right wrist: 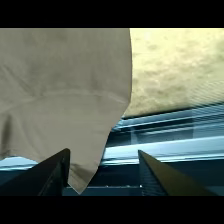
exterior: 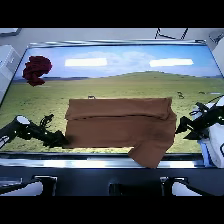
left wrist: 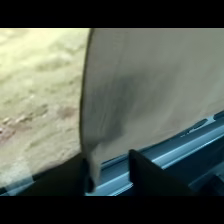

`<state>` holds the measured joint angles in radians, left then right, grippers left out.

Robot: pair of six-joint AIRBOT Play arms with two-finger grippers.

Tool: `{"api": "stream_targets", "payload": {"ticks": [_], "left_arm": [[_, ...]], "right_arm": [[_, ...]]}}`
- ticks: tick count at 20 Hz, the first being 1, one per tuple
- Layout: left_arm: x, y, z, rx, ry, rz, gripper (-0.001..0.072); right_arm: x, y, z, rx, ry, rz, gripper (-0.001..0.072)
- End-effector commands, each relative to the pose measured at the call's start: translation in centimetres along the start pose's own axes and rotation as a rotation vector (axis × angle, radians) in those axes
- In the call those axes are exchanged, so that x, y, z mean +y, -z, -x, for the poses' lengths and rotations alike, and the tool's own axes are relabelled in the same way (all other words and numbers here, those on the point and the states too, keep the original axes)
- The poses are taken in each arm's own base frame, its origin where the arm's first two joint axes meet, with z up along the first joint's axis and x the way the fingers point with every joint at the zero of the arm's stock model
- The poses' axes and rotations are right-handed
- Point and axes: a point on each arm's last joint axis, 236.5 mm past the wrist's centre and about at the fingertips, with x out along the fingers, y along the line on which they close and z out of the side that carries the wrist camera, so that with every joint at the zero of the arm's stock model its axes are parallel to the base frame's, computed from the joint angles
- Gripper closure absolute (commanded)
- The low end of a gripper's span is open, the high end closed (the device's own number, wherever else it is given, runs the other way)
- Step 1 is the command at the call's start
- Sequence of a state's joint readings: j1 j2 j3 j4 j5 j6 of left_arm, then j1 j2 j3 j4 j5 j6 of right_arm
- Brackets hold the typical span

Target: Fold the clothes and pants, and hang the long-sleeved shirts on hangers.

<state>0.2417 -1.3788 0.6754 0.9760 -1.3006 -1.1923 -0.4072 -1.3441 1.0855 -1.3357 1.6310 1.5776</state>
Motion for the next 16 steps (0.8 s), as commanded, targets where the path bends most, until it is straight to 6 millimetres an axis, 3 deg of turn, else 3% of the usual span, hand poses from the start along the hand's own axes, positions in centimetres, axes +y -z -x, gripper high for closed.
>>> {"api": "stream_targets", "payload": {"ticks": [1,2,5,9,12,15,16], "left_arm": [[-0.4,0.0,-0.4,-0.004,0.023,0.026,0.0600],[-0.5,0.1,-0.4,0.000,0.025,0.026,0.0683],[-0.7,0.4,-0.3,0.011,0.035,0.024,0.0685],[-0.9,0.5,-0.2,0.012,0.041,0.026,0.0684],[-1.1,0.9,-0.2,0.032,0.049,0.026,0.0685],[-1.4,0.9,-0.1,0.031,0.061,0.028,0.0684],[-1.5,0.9,-0.1,0.028,0.065,0.029,0.0684]], "right_arm": [[0.0,0.3,0.0,0.013,0.001,0.004,0.0206],[-0.1,0.5,0.0,0.019,0.002,0.004,0.0206],[-0.7,1.9,-1.7,0.051,0.010,0.013,0.0192],[-0.1,5.4,-7.9,0.141,-0.079,0.002,0.0142],[-0.2,5.5,-10.3,0.121,-0.097,-0.020,0.0145],[1.4,4.9,-11.6,0.078,-0.179,-0.062,0.0177],[2.0,4.8,-11.9,0.067,-0.211,-0.070,0.0218]]}}
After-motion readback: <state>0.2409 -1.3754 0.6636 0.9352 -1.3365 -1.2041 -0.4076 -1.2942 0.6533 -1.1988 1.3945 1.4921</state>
